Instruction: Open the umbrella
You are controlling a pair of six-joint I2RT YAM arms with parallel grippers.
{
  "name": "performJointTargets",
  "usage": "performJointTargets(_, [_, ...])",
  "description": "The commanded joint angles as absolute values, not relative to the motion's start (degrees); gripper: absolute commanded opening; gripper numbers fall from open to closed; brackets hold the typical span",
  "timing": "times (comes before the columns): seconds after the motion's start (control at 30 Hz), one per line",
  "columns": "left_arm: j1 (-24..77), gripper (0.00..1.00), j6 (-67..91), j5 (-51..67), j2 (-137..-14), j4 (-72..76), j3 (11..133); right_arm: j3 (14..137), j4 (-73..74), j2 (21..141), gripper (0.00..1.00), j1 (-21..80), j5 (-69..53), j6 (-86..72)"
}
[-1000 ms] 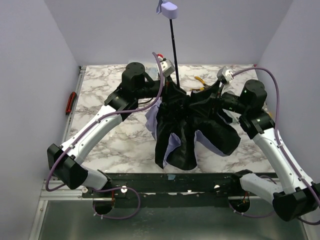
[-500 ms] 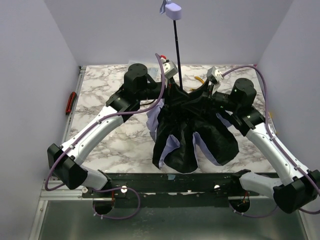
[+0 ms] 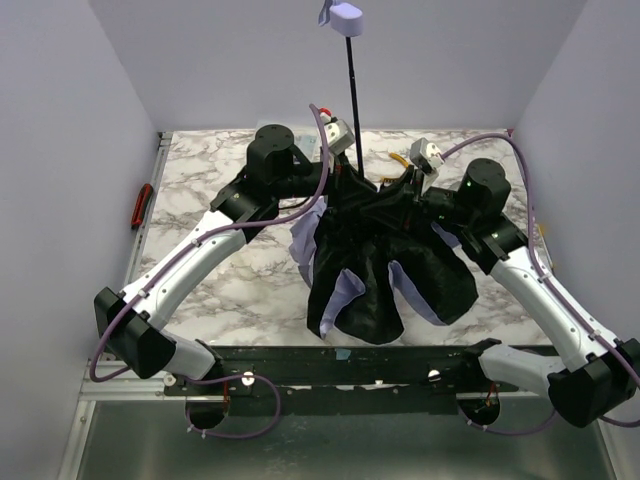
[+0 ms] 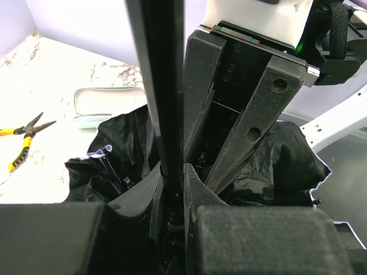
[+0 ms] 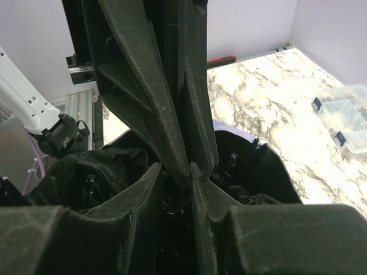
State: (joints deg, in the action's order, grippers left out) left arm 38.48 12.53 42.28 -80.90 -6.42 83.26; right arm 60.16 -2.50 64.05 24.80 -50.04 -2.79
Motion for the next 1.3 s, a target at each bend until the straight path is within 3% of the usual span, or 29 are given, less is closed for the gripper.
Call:
performJointTargets(0.0, [38.75, 0.0, 15.24, 43.86, -79.28, -0.31, 87.36, 57.84, -3.84, 65.1, 0.29, 25.87, -51.48, -5.01])
performJointTargets(0.1, [38.74, 0.0, 15.73, 43.73, -79.26, -0.3, 87.72, 57.9, -3.27, 65.55, 0.21, 26.36, -51.5, -3.74])
performJointTargets(0.17, [38.68, 0.0, 15.41, 42.9, -78.76, -0.26, 87.98, 57.75, -2.2, 65.39, 0.03, 26.37, -51.16, -2.66])
performJointTargets(0.2, [38.52, 0.01, 15.3, 42.07, -78.5, -0.31, 87.78, 57.62, -1.75, 65.09, 0.01, 26.38, -50.48, -2.49])
performJointTargets(0.37, [36.4, 0.27, 16.33, 39.23, -76.53, 1.8, 86.39, 56.56, -1.82, 63.41, 0.01, 26.37, -49.06, -3.87])
performJointTargets(0.53, [35.33, 0.34, 17.09, 38.4, -76.51, 3.4, 86.93, 55.72, -3.13, 63.08, 0.01, 26.37, -49.76, -5.3])
performJointTargets(0.7, [35.42, 0.22, 19.15, 41.78, -78.55, 3.18, 88.86, 56.02, -4.48, 63.28, 0.01, 26.37, -50.28, -5.61])
performJointTargets(0.9, [35.55, 0.43, 19.95, 43.1, -77.98, 3.03, 85.31, 56.43, -6.1, 62.43, 0.01, 26.4, -48.94, -5.35])
performJointTargets(1.07, [35.81, 0.48, 19.97, 42.56, -78.28, 0.78, 82.94, 57.47, -8.5, 62.9, 0.01, 26.37, -49.09, -6.69])
performJointTargets(1.1, [36.01, 0.43, 19.94, 42.81, -78.32, 0.3, 82.87, 57.91, -8.6, 63.25, 0.01, 26.38, -49.68, -6.61])
performJointTargets(1.23, [36.12, 0.0, 21.81, 43.5, -77.53, 3.33, 81.82, 59.73, -6.75, 64.32, 0.01, 26.41, -51.07, -5.21])
performJointTargets(1.27, [36.11, 0.0, 22.21, 43.65, -77.36, 4.22, 81.85, 59.65, -6.63, 64.29, 0.01, 26.37, -51.14, -4.95])
